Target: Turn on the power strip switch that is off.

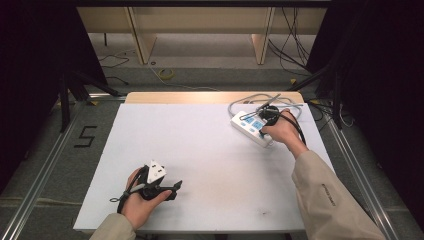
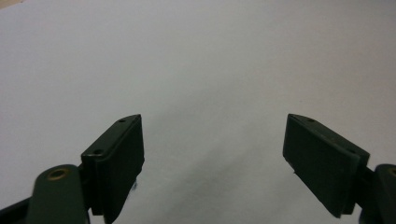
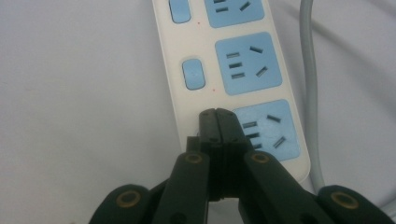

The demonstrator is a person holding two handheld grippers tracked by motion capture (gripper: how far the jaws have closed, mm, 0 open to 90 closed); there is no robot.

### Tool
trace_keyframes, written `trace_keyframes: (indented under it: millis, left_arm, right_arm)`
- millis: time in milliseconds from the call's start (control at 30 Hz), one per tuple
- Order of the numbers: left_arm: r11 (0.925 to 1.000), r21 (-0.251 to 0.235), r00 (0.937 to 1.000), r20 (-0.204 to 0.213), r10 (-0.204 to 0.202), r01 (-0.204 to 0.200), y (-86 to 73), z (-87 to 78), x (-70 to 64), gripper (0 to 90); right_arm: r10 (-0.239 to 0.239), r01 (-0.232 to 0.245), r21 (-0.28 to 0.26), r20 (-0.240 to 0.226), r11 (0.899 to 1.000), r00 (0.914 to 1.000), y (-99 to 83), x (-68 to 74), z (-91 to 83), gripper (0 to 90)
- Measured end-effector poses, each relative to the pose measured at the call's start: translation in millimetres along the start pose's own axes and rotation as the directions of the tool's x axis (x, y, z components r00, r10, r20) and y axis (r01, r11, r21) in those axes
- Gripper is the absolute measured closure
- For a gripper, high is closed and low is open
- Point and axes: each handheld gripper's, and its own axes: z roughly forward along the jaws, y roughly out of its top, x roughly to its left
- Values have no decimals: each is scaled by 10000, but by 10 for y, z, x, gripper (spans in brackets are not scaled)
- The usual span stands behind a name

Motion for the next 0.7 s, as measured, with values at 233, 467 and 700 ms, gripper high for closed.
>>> trace_keyframes:
  millis: [233,467,700]
  left_arm:
    - [10000,-11,10000,-10,26,-26,2,-3,2,205]
    - [10000,-12,10000,-9,28,-28,4,-3,0,205]
    - [10000,-6,10000,5,16,-16,5,-3,-5,205]
  right_arm:
    - [6,-7,34,35,10000,10000,0,4,8,900]
    - [43,-43,63,53,10000,10000,-1,5,18,900]
    - [90,-91,112,107,9999,9999,0,18,25,900]
